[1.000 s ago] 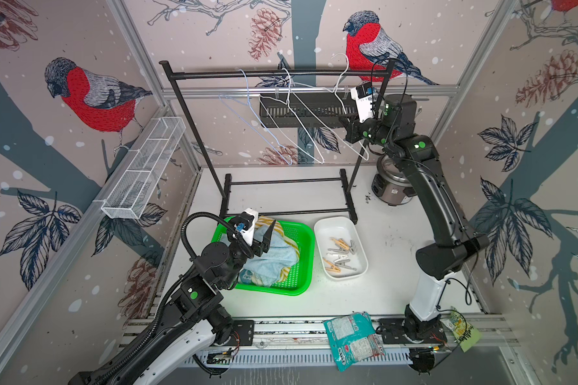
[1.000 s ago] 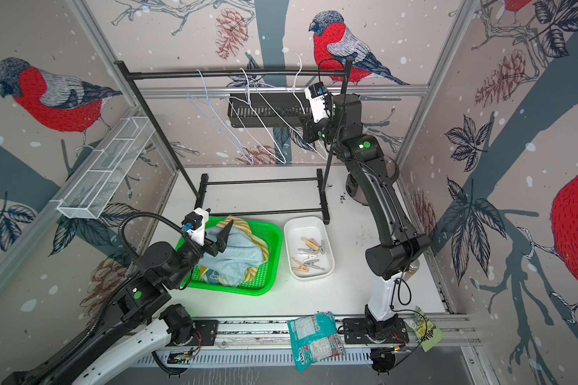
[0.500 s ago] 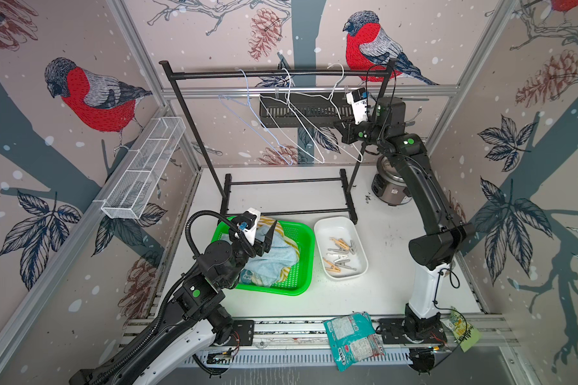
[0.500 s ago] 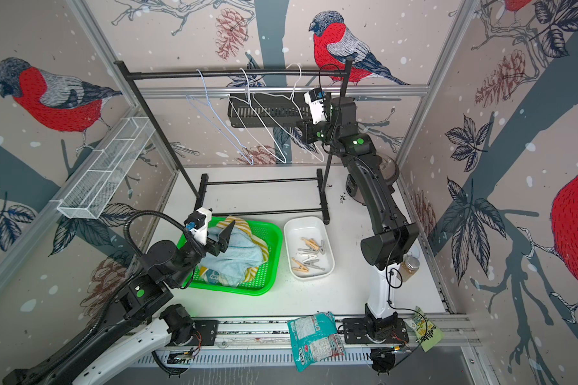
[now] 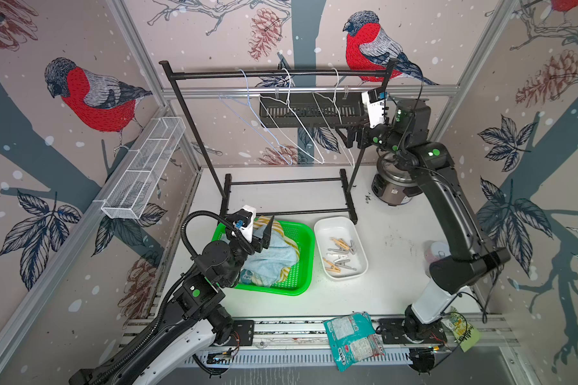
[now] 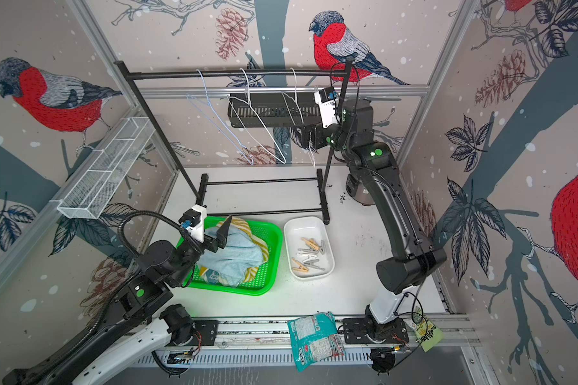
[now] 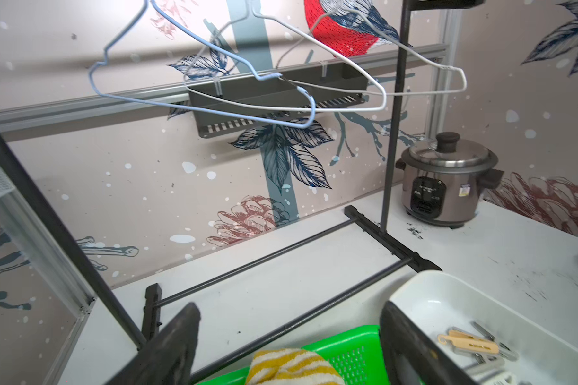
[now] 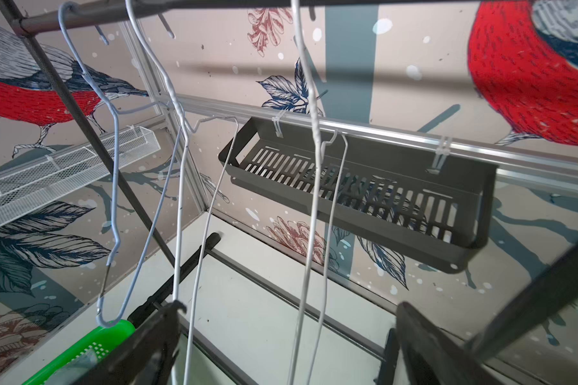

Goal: Remove the clothespins securing towels to the hanger
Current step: Place the hanger on the clothesline, then reset both arms

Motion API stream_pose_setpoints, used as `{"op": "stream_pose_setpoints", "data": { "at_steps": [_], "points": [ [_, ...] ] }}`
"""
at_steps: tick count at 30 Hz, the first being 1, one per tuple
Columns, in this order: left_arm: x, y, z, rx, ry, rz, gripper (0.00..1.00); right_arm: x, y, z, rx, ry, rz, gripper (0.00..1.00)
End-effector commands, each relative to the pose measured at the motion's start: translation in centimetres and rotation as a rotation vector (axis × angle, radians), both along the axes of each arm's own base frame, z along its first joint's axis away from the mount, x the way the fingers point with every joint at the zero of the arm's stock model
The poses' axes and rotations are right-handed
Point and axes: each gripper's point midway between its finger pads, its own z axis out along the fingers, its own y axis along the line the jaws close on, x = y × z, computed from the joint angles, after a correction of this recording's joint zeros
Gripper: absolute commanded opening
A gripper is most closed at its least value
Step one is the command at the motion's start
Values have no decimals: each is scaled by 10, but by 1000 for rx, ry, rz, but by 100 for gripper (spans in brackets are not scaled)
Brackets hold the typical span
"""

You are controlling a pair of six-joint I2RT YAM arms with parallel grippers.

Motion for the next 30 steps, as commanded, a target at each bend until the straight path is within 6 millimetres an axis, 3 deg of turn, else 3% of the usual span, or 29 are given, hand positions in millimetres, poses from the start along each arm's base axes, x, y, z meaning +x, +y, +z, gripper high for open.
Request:
{"op": "stream_pose_setpoints", "data": {
  "at_steps": [1, 5, 7, 10, 13, 17, 22, 26, 30],
  "points": [
    [4, 43, 22, -110, -56, 225, 90, -17, -20, 5, -31, -43, -78, 99],
    [5, 81, 17, -148, -63, 406, 96, -56, -53, -3, -31, -62, -165, 99],
    [6, 95, 13, -152, -64, 458, 96, -74, -74, -17, -38, -71, -228, 99],
    [10, 114, 1, -156, -52, 535, 97, -95, -107, -51, -67, -84, -343, 99],
    [19, 134, -17, -156, -28, 616, 96, -106, -141, -105, -85, -60, -481, 100],
    [29, 165, -46, -170, 17, 727, 96, -116, -198, -172, -78, -74, -755, 99],
    [36, 196, -75, -197, 30, 822, 97, -115, -243, -236, -82, -91, -926, 100],
    [45, 208, -94, -217, 58, 852, 96, -105, -261, -277, 30, -99, -963, 100],
    [57, 202, -110, -228, 75, 817, 97, -99, -266, -298, 72, -141, -978, 99]
  ]
}}
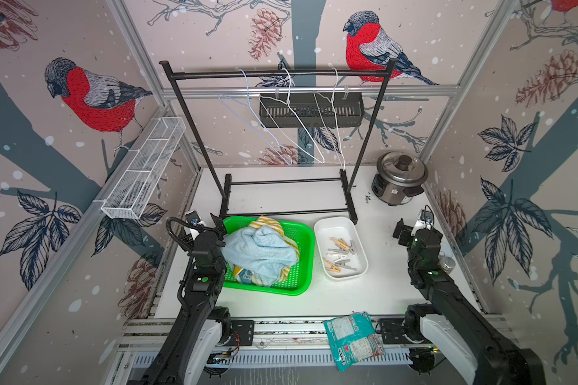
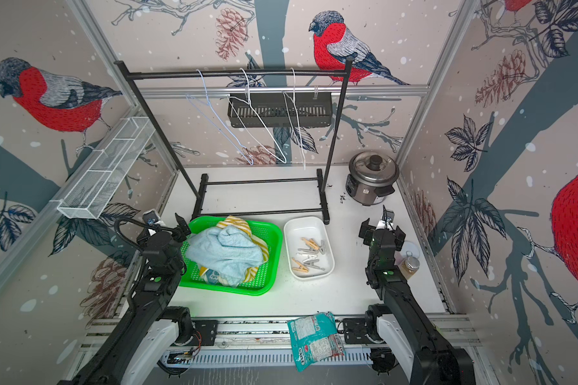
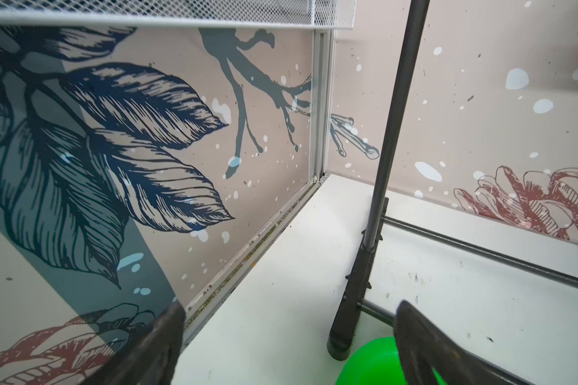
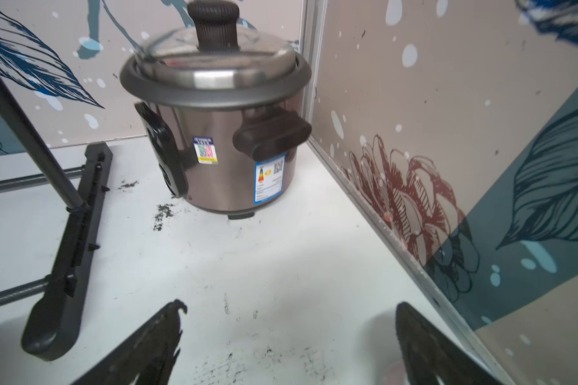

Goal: Remove the clothespins securing towels to the hanger
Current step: Reset both arms

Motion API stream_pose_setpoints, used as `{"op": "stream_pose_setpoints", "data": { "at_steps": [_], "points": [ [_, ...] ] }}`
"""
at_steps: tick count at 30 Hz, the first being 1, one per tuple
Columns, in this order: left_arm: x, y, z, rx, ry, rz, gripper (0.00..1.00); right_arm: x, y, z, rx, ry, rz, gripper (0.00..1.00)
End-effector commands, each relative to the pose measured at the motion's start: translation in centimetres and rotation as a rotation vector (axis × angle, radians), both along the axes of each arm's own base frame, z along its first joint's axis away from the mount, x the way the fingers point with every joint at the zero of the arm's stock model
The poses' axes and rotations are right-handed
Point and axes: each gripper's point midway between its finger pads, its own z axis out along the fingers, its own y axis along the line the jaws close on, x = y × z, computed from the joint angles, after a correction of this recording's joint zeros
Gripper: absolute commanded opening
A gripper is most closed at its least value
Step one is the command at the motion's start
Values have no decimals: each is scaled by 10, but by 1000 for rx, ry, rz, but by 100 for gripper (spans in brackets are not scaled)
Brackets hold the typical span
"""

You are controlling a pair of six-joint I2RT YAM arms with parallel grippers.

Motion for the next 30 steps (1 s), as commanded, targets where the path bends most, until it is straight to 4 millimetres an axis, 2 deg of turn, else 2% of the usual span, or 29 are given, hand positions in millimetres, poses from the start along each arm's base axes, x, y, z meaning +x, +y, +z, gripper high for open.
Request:
{"op": "stream_pose_setpoints", "data": {
  "at_steps": [1, 7, 9, 13, 15, 18, 21, 23, 28, 30],
  "points": [
    [11, -6, 11, -44, -111, -40, 96, 12, 2, 45, 51, -287, 11, 99],
    [30, -19, -12, -63, -52, -115, 97, 24, 12, 32, -17, -304, 82, 99],
    [38, -28, -20, -75, -53, -165, 97, 30, 14, 21, -4, -257, 111, 99],
    [50, -42, -40, -90, -64, -249, 97, 16, 16, 7, -10, -300, 132, 100],
    [55, -47, -49, -83, -53, -281, 97, 16, 19, 2, -11, -306, 155, 100],
    [61, -58, -58, -57, -32, -348, 97, 30, 25, -3, -26, -291, 183, 99],
    [62, -63, -62, -23, -34, -382, 97, 60, 15, -25, 12, -117, 127, 100],
    [63, -66, -61, -1, -51, -401, 97, 57, 15, -20, -1, -164, 133, 99],
    [66, -72, -81, 15, -37, -438, 97, 60, 15, -23, 4, -136, 129, 99],
    [67, -67, -81, 39, -45, -411, 97, 60, 15, -24, 6, -128, 128, 100]
  ]
}}
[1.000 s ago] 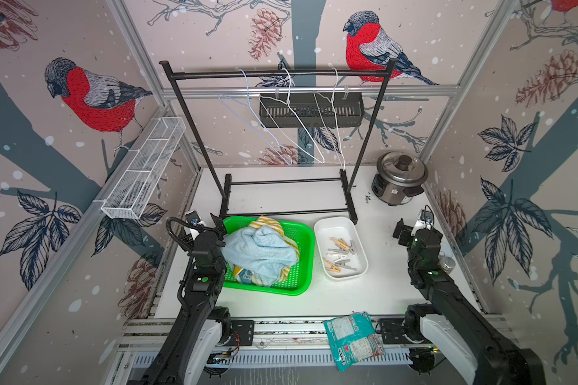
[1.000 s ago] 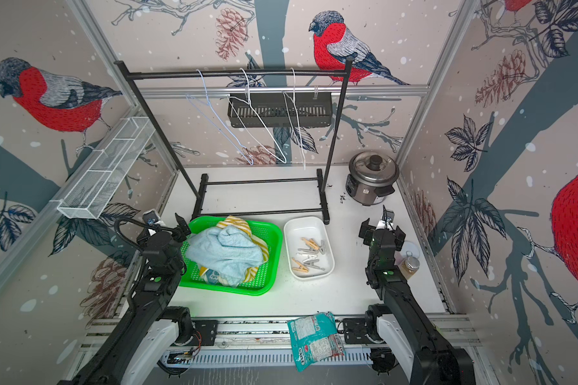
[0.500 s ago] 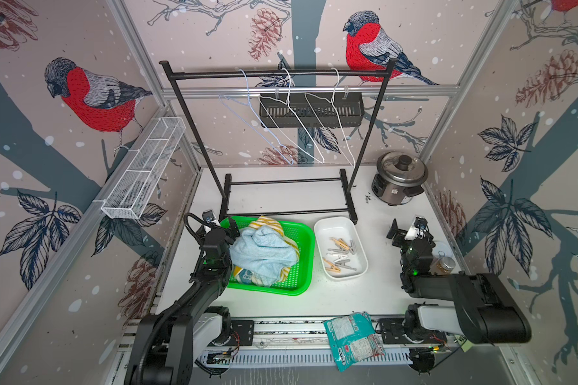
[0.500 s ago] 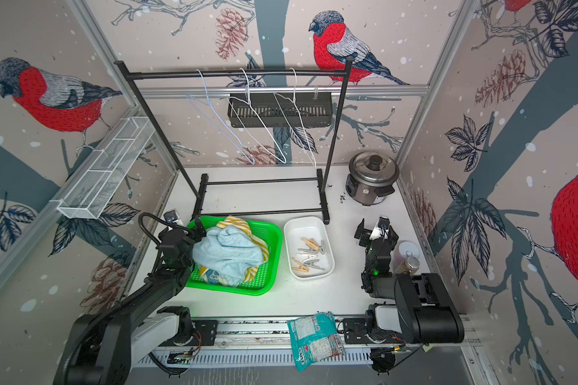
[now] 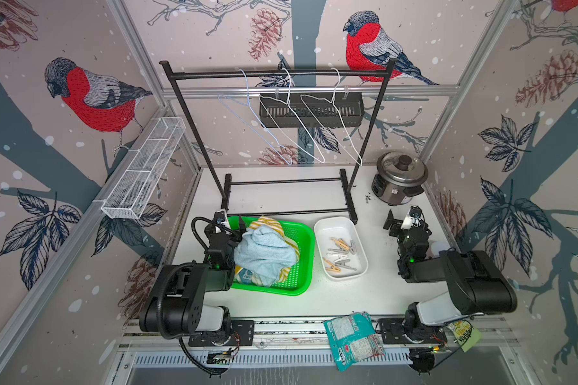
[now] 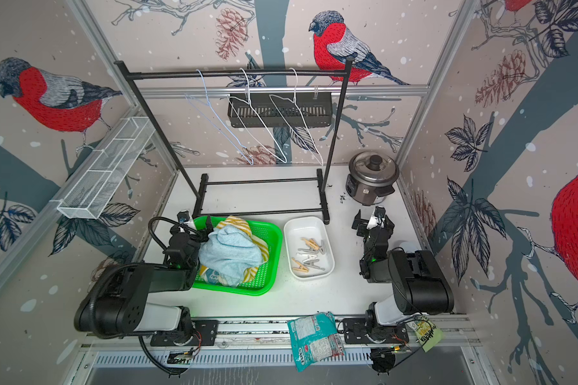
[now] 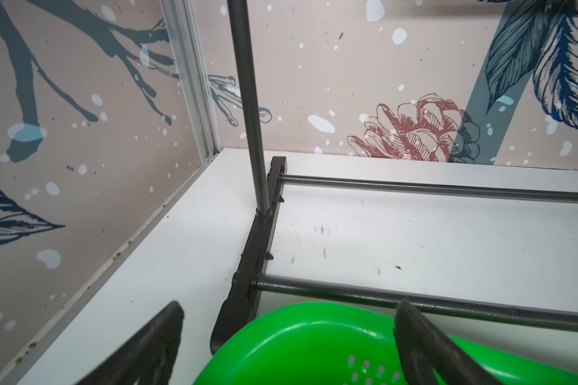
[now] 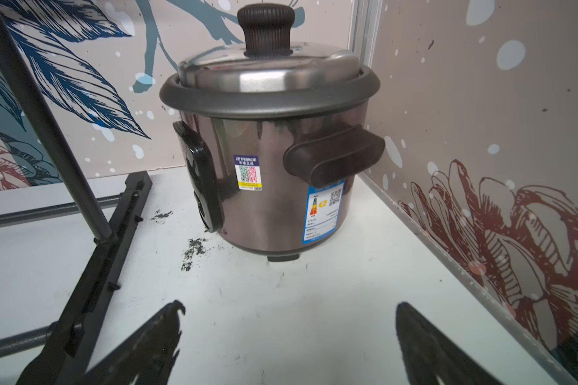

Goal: Remove the clothespins securing towels to the hanger
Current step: Reset both arms

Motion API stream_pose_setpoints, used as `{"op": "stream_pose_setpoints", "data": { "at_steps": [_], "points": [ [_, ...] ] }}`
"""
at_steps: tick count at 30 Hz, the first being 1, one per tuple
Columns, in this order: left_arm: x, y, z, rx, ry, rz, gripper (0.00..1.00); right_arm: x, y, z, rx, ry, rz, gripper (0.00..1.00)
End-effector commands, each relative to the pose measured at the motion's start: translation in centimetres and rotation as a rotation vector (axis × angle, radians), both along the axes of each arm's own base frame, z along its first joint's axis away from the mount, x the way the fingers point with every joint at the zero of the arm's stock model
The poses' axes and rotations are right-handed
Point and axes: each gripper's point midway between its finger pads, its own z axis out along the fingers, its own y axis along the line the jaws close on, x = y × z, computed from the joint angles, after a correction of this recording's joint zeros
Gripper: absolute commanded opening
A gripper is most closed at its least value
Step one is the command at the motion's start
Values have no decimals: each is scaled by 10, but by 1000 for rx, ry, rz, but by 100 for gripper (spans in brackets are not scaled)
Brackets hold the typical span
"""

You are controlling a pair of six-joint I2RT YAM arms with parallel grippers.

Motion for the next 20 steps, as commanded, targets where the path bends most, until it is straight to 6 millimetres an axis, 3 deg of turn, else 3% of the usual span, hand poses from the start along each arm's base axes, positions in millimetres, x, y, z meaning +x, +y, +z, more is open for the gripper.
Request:
{"op": "stream_pose_setpoints", "data": {
  "at_steps": [1, 5, 20],
  "points": [
    [2, 4, 2, -17, -23, 27, 97, 1, -1, -3, 11, 20, -5, 99],
    [21, 15, -7, -47, 64, 94, 97, 0, -1, -3, 8, 16, -7, 100],
    [20, 14, -7, -48, 62, 90, 98, 1, 1, -3, 4, 21, -7, 100]
  ]
}}
